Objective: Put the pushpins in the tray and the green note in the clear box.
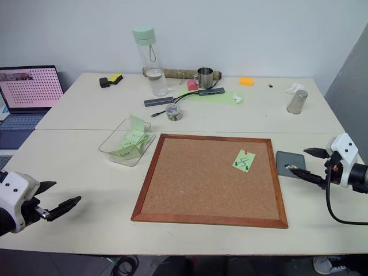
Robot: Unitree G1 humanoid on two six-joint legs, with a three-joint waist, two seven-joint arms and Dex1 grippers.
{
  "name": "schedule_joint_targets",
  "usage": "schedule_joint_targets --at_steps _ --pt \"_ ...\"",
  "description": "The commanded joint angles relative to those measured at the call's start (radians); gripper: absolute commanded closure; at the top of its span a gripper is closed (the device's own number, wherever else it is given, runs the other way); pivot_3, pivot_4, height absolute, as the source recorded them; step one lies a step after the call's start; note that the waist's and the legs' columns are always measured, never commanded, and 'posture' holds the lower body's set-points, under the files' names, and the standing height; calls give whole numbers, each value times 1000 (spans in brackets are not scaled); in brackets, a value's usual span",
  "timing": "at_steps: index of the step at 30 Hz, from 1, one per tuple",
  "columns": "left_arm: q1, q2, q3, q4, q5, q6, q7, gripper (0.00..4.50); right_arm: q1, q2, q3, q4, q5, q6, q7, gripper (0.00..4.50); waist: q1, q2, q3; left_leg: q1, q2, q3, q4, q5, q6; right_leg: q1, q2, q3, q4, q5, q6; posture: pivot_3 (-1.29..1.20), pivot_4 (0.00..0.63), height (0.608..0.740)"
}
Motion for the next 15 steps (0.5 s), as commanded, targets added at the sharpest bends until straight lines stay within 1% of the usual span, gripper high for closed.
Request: schedule_joint_targets --at_steps 1,6,15 --pt "0 19 38 -32 -12 8 -27 0 -18 -14 -11 -5 -1 -11 11 38 0 0 0 0 0 0 0 0 0 0 0 0 0 0 0 0 150 740" --pt "16 26 40 -38 14 14 -39 0 4 -24 -15 -21 10 13 31 38 0 0 0 0 0 0 0 0 0 0 0 0 0 0 0 0 150 740" --pt "6 22 29 -39 19 19 -45 0 37 -35 -27 -39 6 31 50 38 0 0 0 0 0 0 0 0 0 0 0 0 0 0 0 0 150 740"
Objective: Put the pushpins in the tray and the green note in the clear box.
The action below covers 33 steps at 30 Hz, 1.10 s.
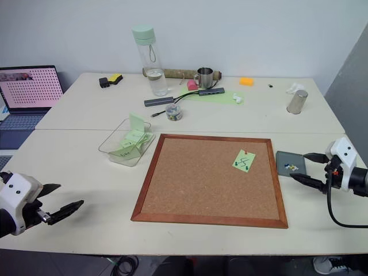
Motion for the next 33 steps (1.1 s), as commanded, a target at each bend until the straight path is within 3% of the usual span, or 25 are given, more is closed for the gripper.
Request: schedule_joint_targets --at_steps 1,25,32,33 --pt "-10 13 28 -17 5 0 0 0 4 -29 -29 -29 4 2 8 38 0 0 0 0 0 0 0 0 0 0 0 0 0 0 0 0 150 740" --pt "-63 19 -7 5 29 -9 -9 0 19 -28 -41 -34 3 4 0 38 0 0 0 0 0 0 0 0 0 0 0 0 0 0 0 0 150 740" --pt "-94 13 -18 -40 -22 10 -56 0 19 -20 -40 -42 6 4 -8 38 0 0 0 0 0 0 0 0 0 0 0 0 0 0 0 0 150 740" --pt "-105 11 -25 -55 -30 14 -59 170 19 -19 -40 -46 8 6 -9 14 0 0 0 0 0 0 0 0 0 0 0 0 0 0 0 0 150 740"
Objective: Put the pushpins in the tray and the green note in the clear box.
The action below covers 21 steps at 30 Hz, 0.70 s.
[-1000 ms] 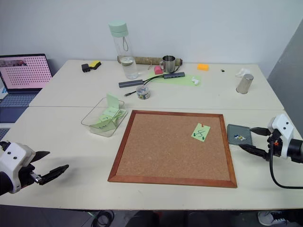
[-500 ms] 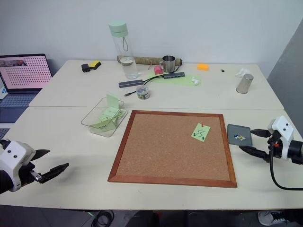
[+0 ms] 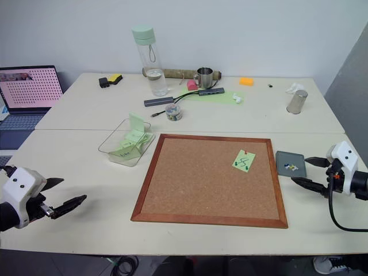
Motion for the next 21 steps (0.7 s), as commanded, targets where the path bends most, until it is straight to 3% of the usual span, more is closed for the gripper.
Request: schedule_joint_targets --at_steps 1,4,11,21 --pt "-44 10 -15 -75 -54 17 -28 340 -6 -13 -30 -45 10 -2 -7 0 1 0 0 0 0 0 0 0 0 0 0 0 0 0 0 0 150 740" --pt "-86 12 -55 -134 -83 46 -31 828 -3 -9 -31 -74 19 9 -12 0 1 0 0 0 0 0 0 0 0 0 0 0 0 0 0 0 150 740" --pt "-259 5 -306 -279 -111 92 -56 2295 -3 3 -15 -196 66 80 -24 0 1 0 0 0 0 0 0 0 0 0 0 0 0 0 0 0 150 740" --pt "-543 -237 -724 -134 7 24 -49 4466 -156 112 124 -276 58 129 -110 0 -1 -1 0 0 0 0 2 0 0 0 2 1 1 0 0 0 150 740"
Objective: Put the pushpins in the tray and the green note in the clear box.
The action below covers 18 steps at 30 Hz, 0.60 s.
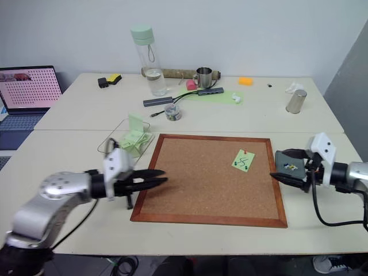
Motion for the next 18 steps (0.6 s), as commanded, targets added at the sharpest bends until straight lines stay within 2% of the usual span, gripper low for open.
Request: schedule_joint_targets --at_steps 1,5,9,13,18 --pt "-60 -70 -99 75 69 -62 9 4466 -80 40 44 7 -23 -7 -50 0 0 0 0 0 0 0 0 0 0 0 0 0 0 0 0 0 150 740" --pt "-110 -175 -185 211 135 -133 20 4466 -183 92 147 97 -111 -17 -95 0 1 0 0 0 0 0 1 0 0 0 0 0 1 0 0 0 150 740" --pt "-147 -238 -227 384 232 -250 58 4466 -291 157 237 252 -225 -55 -162 0 1 -1 0 -1 0 0 1 0 0 -1 0 0 0 0 0 0 150 740" --pt "-153 -262 -236 469 266 -302 64 4466 -371 217 270 398 -269 -106 -168 0 0 -1 0 -1 0 0 1 0 0 -1 0 0 1 0 0 0 150 740" --pt "-139 -269 -232 470 277 -309 69 4466 -430 275 283 537 -311 -180 -177 0 2 -1 -1 0 -1 0 2 0 0 -1 0 1 1 0 0 0 150 740"
